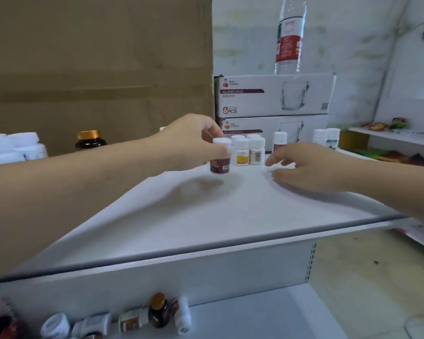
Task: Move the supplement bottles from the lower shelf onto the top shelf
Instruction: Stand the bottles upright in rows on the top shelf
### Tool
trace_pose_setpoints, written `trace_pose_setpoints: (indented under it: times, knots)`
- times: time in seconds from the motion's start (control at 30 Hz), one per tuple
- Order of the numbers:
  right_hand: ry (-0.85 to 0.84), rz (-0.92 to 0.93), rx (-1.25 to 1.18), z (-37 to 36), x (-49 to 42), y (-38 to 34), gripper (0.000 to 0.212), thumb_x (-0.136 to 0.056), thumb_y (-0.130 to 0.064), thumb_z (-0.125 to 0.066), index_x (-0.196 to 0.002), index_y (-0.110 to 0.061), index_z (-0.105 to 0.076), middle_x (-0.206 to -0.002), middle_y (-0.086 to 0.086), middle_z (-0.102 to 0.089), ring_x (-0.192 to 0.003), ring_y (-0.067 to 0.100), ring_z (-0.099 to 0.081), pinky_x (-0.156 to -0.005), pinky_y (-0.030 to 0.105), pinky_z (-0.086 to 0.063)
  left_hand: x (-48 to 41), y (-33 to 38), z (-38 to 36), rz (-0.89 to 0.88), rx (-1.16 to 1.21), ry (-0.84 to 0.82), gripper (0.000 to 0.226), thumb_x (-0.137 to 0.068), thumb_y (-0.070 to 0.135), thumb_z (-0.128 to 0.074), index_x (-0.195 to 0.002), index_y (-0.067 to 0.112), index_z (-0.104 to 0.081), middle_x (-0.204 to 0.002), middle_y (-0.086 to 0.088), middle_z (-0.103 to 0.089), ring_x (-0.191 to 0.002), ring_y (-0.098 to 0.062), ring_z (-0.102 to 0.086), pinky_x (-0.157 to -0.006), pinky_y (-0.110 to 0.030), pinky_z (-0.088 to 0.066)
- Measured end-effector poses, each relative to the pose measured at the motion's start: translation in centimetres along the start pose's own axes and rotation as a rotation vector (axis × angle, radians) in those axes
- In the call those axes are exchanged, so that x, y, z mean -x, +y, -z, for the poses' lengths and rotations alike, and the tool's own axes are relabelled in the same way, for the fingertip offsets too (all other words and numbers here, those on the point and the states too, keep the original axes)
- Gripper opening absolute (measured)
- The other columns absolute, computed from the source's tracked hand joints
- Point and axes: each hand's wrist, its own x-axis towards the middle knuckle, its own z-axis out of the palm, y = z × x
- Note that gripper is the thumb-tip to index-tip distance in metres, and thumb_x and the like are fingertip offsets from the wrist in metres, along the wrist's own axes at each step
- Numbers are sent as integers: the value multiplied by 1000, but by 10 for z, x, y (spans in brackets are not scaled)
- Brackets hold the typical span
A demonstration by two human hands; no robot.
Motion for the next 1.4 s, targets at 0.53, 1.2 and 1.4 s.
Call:
trace_pose_setpoints:
  times: [0.53,1.2,1.4]
  knots:
    - [-37,12,-56,11,-10,114,35,-98,-45,-43,-131,-40,-55,-140,-19,-50,-130,5,-42,-113,26,-27,-138,86,-87,-225,-328,-152,23,-87,43,-70,-104,27,-71,-87,17,-61,-82,-2,-58,-61,-19,-40]
    - [-14,55,-39,7,-13,123,37,-96,-51,-40,-130,-44,-52,-137,-21,-51,-127,9,-45,-111,35,-35,-182,71,-119,-146,-299,-231,24,-88,31,-69,-107,18,-76,-101,3,-73,-97,-18,-67,-88,-38,-58]
    - [-24,54,-49,9,-13,120,37,-96,-48,-41,-131,-41,-52,-136,-20,-51,-126,8,-45,-110,32,-36,-181,69,-120,-132,-313,-230,25,-89,32,-67,-108,19,-76,-102,2,-73,-97,-18,-67,-88,-39,-58]
